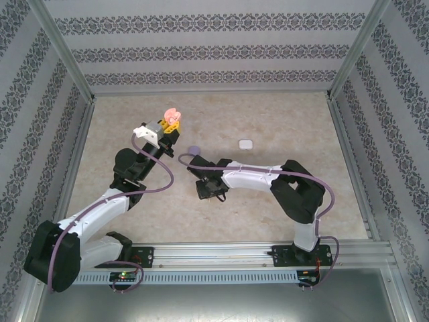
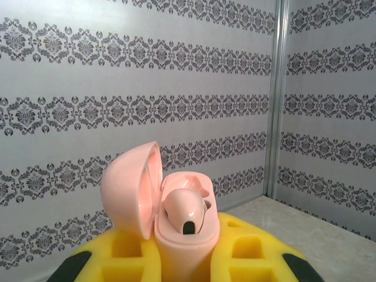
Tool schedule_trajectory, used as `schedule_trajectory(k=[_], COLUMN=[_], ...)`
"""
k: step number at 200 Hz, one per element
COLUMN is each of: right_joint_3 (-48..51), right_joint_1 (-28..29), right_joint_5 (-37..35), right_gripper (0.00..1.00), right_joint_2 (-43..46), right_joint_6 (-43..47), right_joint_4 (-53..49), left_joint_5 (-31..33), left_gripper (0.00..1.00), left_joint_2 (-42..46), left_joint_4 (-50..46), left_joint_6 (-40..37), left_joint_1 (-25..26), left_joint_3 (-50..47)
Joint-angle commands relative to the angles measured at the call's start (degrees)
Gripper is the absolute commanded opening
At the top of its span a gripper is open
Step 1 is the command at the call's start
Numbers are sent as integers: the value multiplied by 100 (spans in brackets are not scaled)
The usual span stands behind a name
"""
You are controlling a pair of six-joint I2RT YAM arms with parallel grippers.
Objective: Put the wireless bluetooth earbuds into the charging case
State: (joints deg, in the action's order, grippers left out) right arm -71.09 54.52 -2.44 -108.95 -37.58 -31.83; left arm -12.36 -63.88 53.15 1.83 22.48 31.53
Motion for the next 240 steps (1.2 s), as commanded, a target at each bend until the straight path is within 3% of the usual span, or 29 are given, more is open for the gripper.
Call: schedule_trajectory(k=[1, 115, 240], right_joint_3=[-220, -274, -144], right_joint_1=[84, 109, 207], right_joint_5=[-273, -389, -435], right_gripper=[42, 37, 20], right_joint_2=[-168, -408, -140], right_joint_6=[-21, -56, -206], right_joint_4=[-278, -297, -215], left_joint_5=[12, -39, -109], left_gripper=[0, 0, 0], left_joint_2=[152, 166, 97], left_joint_4=[236, 221, 222], left_joint_6=[90, 100, 134], left_joint_1=[-77, -95, -99], left_joint_3=[-56, -103, -65])
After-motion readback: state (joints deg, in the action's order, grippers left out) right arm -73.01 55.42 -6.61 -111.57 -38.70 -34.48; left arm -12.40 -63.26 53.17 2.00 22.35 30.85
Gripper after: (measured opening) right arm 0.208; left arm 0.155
